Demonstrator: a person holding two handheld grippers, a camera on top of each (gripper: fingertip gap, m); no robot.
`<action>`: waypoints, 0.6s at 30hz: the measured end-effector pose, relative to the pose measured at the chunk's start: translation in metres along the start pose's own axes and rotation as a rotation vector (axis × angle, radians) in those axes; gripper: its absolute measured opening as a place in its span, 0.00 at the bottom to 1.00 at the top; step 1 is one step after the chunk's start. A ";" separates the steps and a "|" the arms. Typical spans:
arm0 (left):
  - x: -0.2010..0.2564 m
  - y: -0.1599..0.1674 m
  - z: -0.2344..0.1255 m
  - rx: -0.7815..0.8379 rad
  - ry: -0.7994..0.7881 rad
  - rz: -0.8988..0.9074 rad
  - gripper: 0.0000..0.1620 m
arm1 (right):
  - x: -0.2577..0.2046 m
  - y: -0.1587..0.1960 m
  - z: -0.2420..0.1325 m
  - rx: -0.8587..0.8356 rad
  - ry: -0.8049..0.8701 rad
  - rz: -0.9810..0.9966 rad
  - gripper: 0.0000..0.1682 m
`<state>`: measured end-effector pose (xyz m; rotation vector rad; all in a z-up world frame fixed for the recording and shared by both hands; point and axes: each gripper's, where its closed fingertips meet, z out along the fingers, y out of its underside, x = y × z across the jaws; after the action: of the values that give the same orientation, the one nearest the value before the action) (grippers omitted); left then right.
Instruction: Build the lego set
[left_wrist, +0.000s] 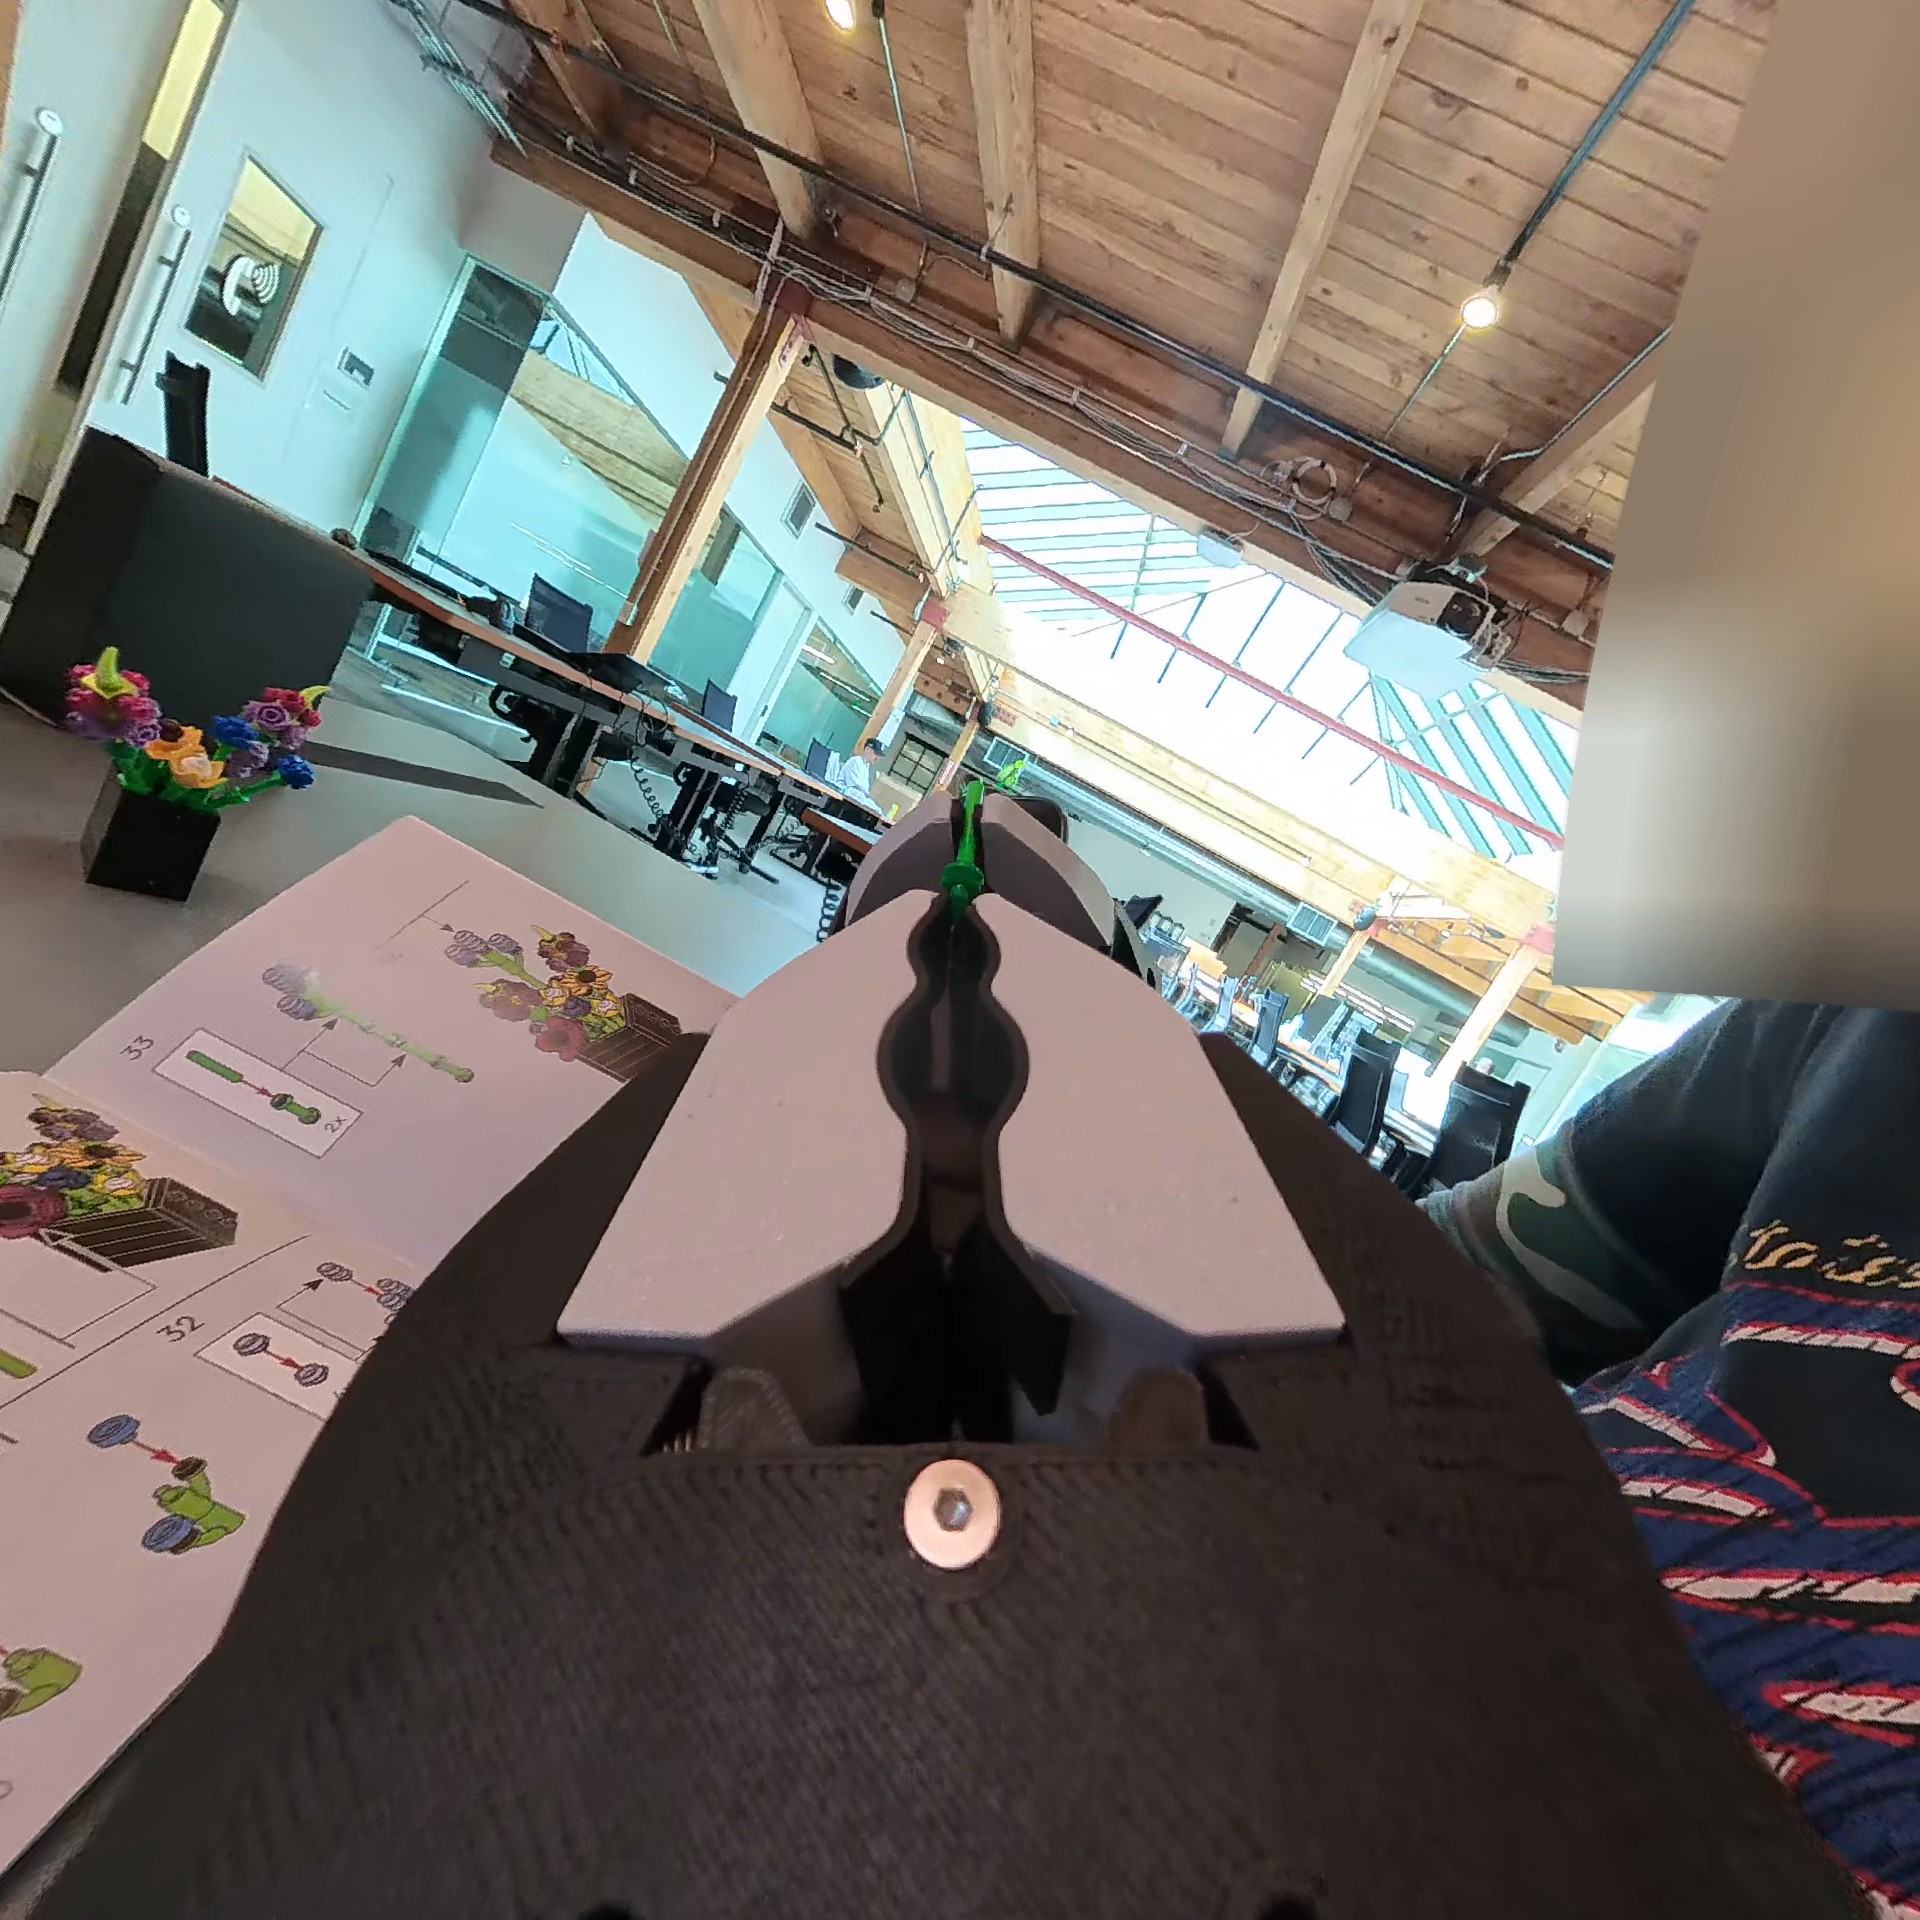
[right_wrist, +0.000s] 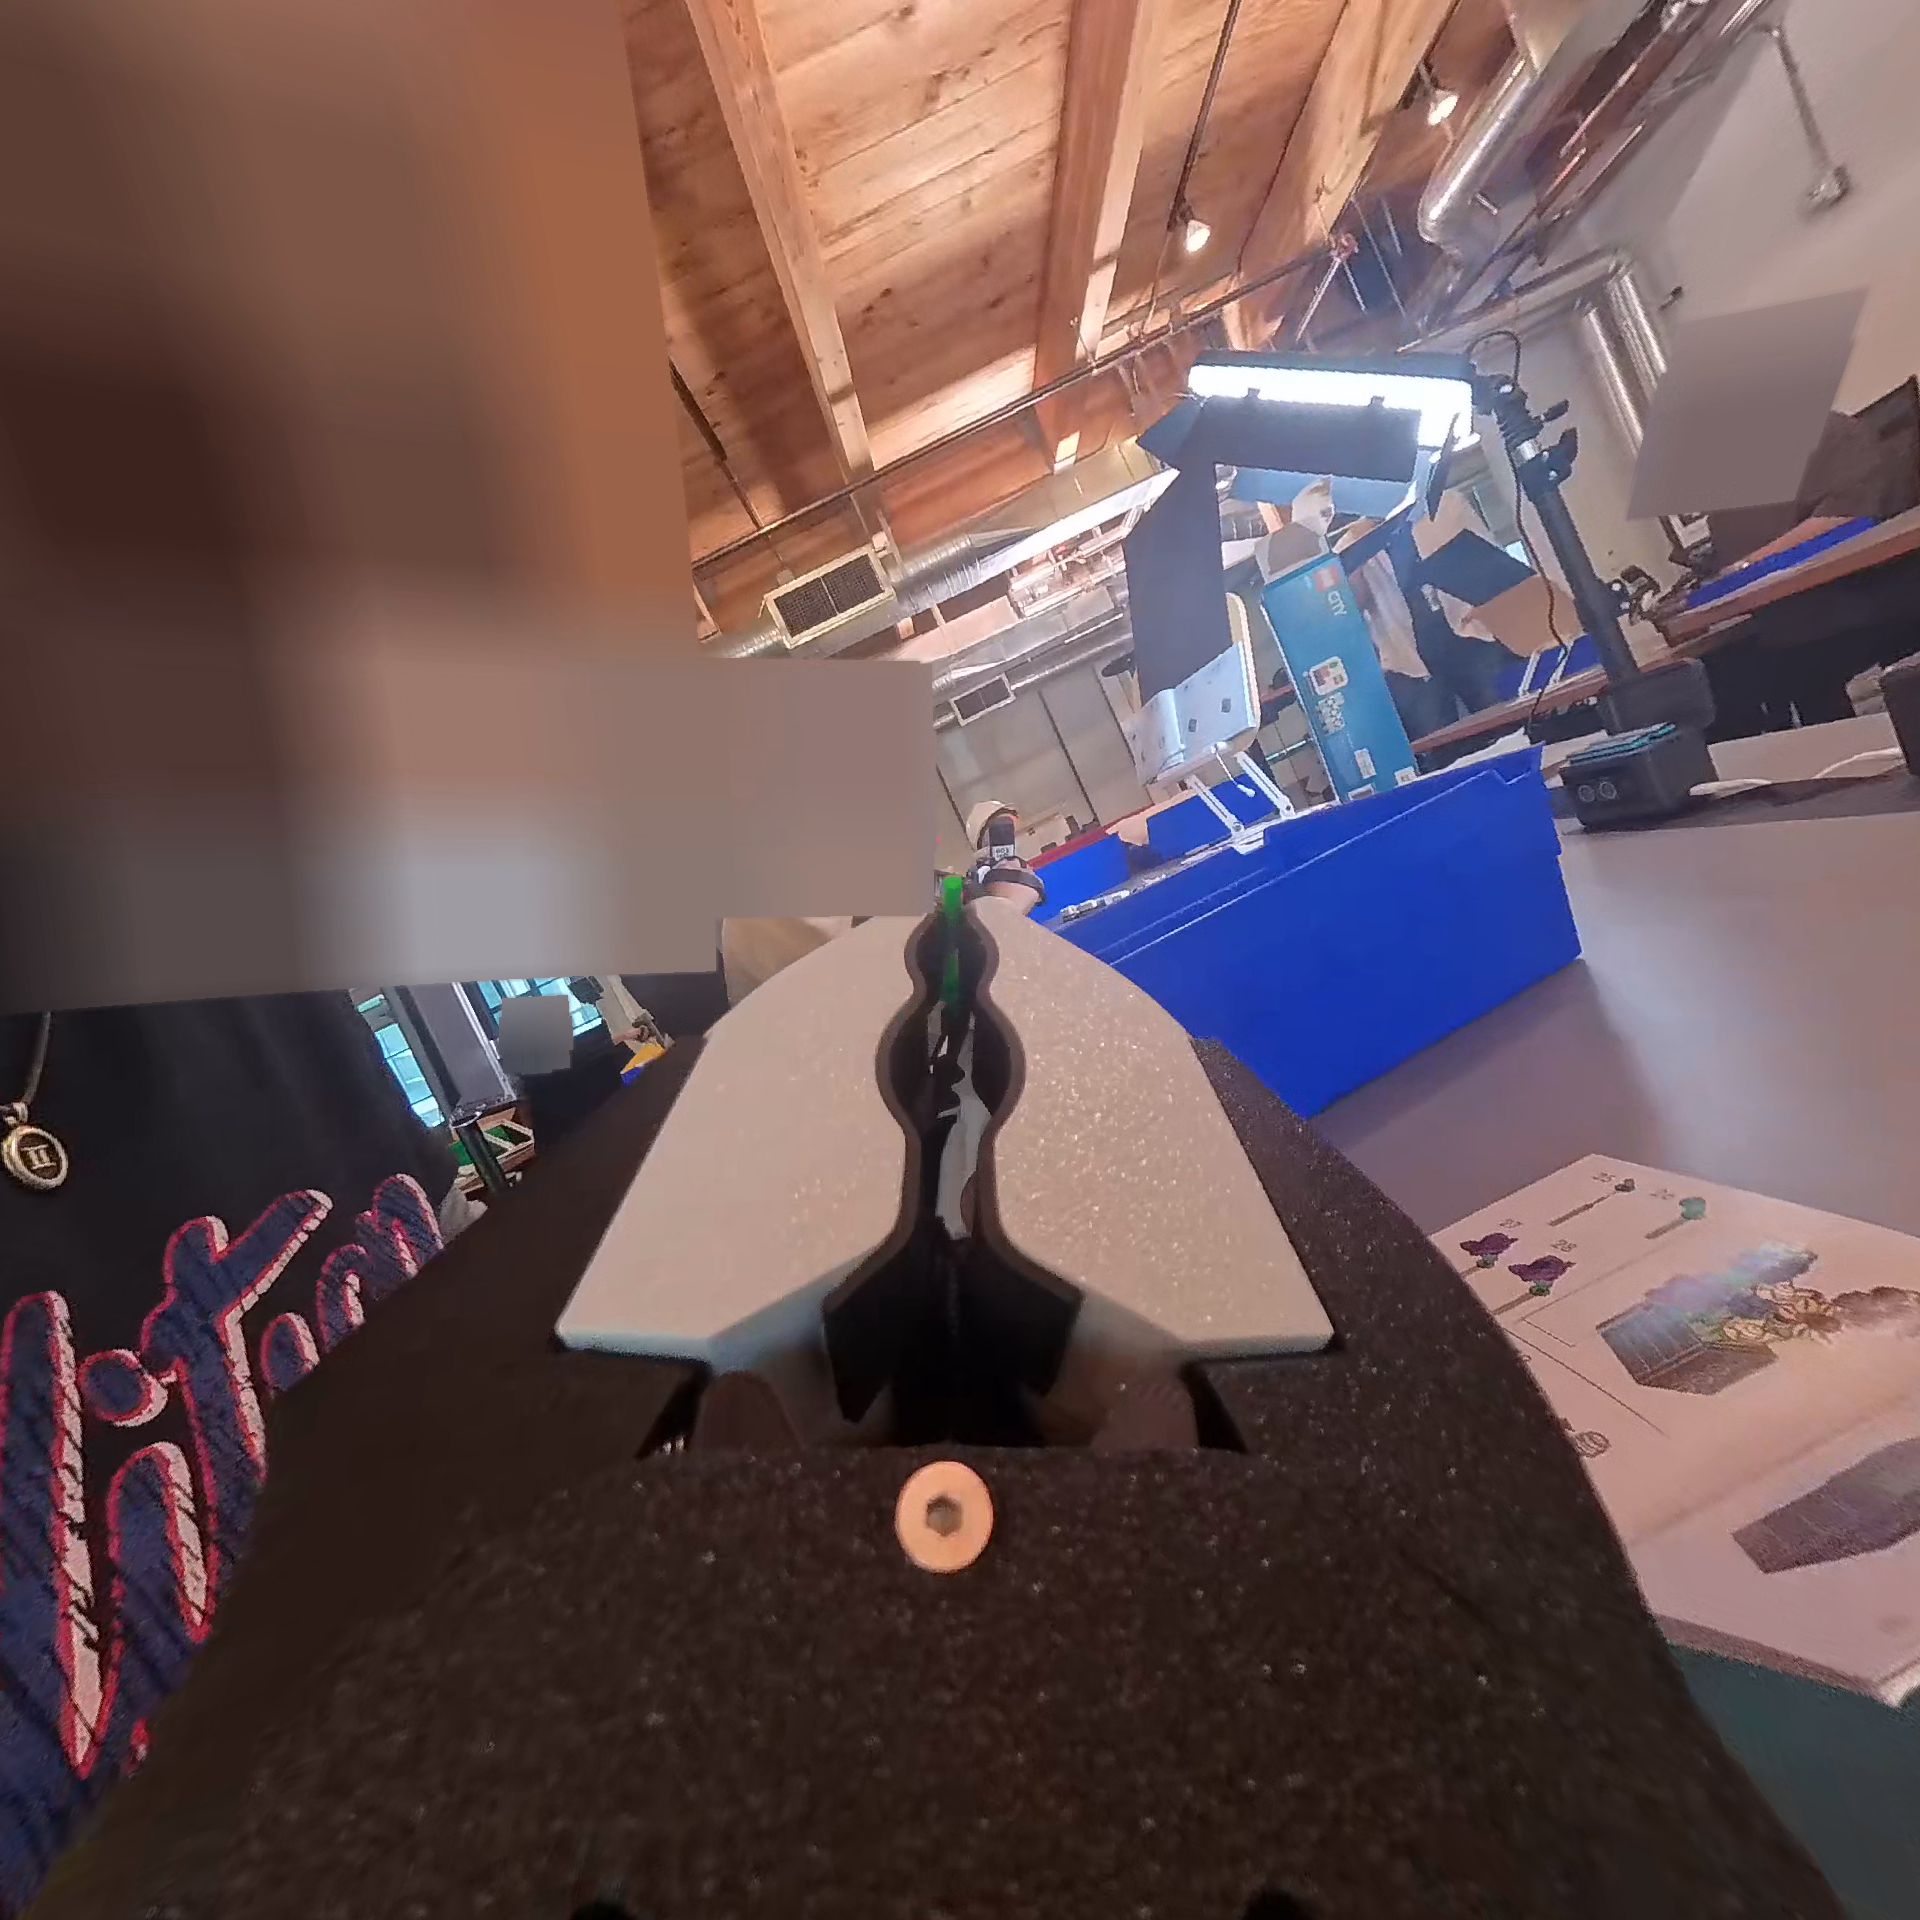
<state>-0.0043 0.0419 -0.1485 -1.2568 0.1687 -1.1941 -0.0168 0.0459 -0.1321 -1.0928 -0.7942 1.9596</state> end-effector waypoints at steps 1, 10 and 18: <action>0.000 0.000 0.000 -0.001 0.000 -0.004 0.01 | 0.000 0.000 0.000 -0.002 0.004 -0.002 0.02; -0.002 0.006 0.001 -0.040 -0.012 -0.008 0.01 | 0.003 0.004 -0.005 -0.092 0.033 0.009 0.01; -0.001 0.013 0.004 -0.091 -0.018 0.020 0.01 | 0.003 0.008 -0.012 -0.179 0.060 0.037 0.02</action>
<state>0.0057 0.0431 -0.1583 -1.3422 0.2241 -1.1690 -0.0098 0.0457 -0.1451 -1.2740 -0.9370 1.9048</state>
